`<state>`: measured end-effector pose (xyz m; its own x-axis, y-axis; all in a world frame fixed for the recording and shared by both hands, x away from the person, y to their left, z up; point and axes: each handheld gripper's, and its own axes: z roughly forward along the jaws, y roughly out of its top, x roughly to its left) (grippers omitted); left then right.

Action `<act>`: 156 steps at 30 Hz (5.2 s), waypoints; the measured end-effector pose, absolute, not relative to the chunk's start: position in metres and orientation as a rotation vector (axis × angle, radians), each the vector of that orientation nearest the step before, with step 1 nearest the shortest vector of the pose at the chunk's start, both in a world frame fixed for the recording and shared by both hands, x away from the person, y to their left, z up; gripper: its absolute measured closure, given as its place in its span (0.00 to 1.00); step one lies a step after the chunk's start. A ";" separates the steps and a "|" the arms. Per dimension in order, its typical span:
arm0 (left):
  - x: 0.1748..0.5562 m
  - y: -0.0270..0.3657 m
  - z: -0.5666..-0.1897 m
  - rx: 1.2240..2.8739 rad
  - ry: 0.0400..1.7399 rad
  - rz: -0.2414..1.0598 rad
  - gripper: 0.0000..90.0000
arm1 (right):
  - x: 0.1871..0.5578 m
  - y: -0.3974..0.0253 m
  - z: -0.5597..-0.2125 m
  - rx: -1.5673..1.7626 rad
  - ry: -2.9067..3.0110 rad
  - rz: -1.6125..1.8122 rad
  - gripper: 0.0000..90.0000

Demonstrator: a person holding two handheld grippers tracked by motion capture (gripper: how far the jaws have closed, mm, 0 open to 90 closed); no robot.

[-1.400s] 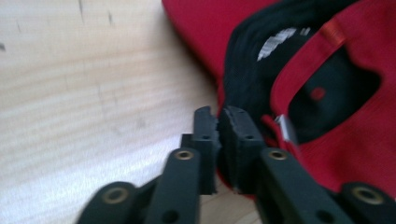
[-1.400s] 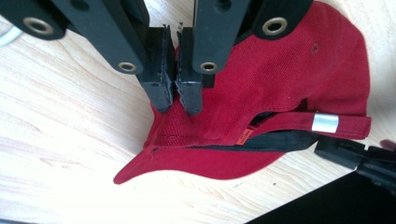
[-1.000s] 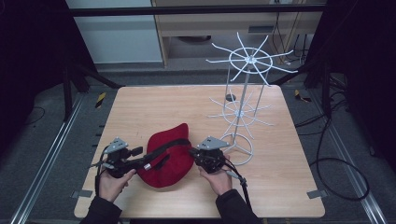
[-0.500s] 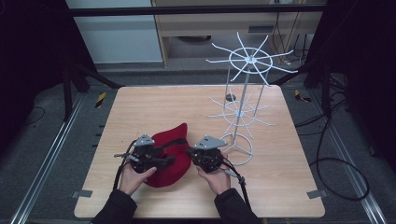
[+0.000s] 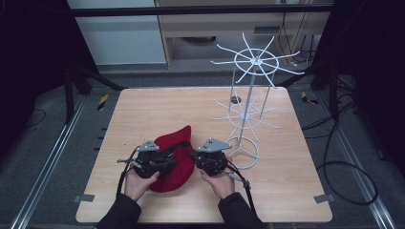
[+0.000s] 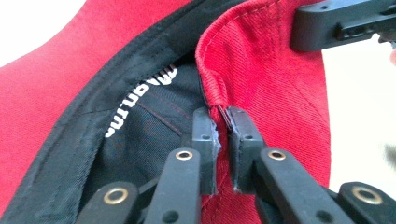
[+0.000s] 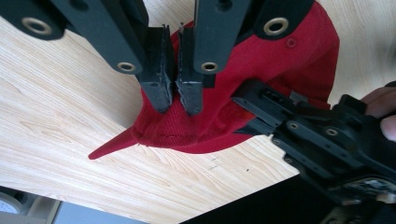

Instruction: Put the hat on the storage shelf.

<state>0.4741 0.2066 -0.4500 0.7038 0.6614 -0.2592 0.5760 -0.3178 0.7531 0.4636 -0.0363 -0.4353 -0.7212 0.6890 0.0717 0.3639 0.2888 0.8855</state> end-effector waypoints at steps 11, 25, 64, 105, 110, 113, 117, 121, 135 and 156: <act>0.458 0.214 -0.422 1.901 0.925 0.170 0.95 | 0.459 -0.059 -0.429 0.978 2.199 1.469 0.59; 0.453 0.211 -0.383 1.800 0.879 0.267 0.95 | 0.445 -0.068 -0.446 0.998 2.243 1.522 0.35; 0.421 0.227 -0.382 1.738 0.865 0.309 0.94 | 0.452 -0.056 -0.429 0.948 2.112 1.466 0.97; 0.476 0.213 -0.352 1.789 0.916 0.452 0.42 | 0.440 -0.030 -0.440 0.683 2.308 1.331 0.98; 0.494 0.187 -0.362 1.861 0.896 0.416 0.38 | 0.437 -0.032 -0.442 0.657 2.319 1.341 0.98; 0.502 0.171 -0.372 1.924 0.886 0.386 0.37 | 0.437 -0.033 -0.443 0.653 2.321 1.347 0.98; 0.508 0.162 -0.380 1.943 0.887 0.355 0.37 | 0.436 -0.033 -0.444 0.652 2.325 1.359 0.98; 0.514 0.153 -0.388 1.969 0.904 0.343 0.37 | 0.436 -0.033 -0.445 0.644 2.331 1.368 0.98; 0.516 0.155 -0.395 2.039 0.930 0.185 0.97 | 0.437 -0.037 -0.447 0.643 2.346 1.379 0.98; 0.451 0.241 -0.363 1.780 0.919 0.347 0.98 | 0.452 -0.047 -0.414 0.686 2.268 1.267 0.97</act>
<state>0.4514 0.2415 -0.3634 0.6626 0.7248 -0.1889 0.4194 -0.1501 0.8953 0.4517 -0.0471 -0.4139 -0.7748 0.6160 -0.1422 0.2016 0.4540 0.8679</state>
